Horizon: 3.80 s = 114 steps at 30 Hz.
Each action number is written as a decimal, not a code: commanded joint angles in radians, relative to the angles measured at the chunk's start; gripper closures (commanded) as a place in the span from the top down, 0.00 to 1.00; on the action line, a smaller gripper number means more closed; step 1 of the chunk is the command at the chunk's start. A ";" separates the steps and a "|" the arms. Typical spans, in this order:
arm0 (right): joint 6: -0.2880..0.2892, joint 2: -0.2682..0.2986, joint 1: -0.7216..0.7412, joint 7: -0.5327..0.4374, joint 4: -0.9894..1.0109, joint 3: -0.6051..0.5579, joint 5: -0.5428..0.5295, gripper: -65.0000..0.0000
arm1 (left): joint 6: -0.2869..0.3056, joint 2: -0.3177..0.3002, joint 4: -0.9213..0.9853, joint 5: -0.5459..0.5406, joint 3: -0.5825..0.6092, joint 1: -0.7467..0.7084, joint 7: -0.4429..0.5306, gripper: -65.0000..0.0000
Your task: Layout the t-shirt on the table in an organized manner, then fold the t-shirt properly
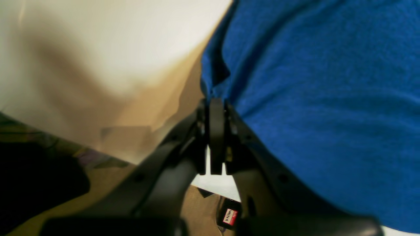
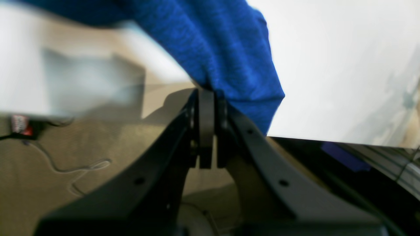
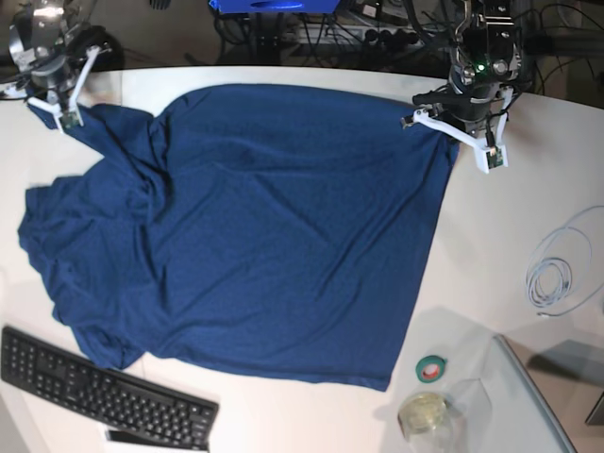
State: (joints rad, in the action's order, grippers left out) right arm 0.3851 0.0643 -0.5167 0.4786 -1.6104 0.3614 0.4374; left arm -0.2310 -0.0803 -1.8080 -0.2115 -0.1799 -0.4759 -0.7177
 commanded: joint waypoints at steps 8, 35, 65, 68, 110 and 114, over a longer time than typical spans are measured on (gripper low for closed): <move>0.313 -0.120 0.138 0.273 -0.298 0.001 -0.051 0.00 | -0.001 -0.008 -0.016 0.008 -0.005 -0.001 0.017 0.00; 0.313 -0.197 0.840 0.698 0.057 -0.470 -0.134 0.07 | -0.001 0.029 -0.013 0.226 0.007 -0.001 0.020 0.00; 0.174 -0.077 0.545 0.383 0.189 -0.393 -0.030 0.11 | -0.001 0.029 -0.013 0.226 0.001 0.001 0.020 0.00; 0.188 -0.079 0.542 0.385 0.166 -0.398 -0.030 0.11 | -0.001 0.029 -0.013 0.226 0.001 0.001 0.020 0.00; 0.196 -0.106 0.565 0.458 0.091 -0.399 -0.032 0.02 | -0.001 0.027 -0.013 0.226 -0.003 -0.001 0.020 0.00; 0.197 -0.106 0.642 0.454 0.095 -0.401 -0.033 0.02 | -0.001 0.027 -0.013 0.226 0.004 -0.001 0.020 0.00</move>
State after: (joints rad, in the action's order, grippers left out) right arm 0.5766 -0.0387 0.0994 0.9451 -1.4994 -0.0391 0.3985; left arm -0.2306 -0.0502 -1.8046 0.0040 -0.1761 -0.4740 -0.7143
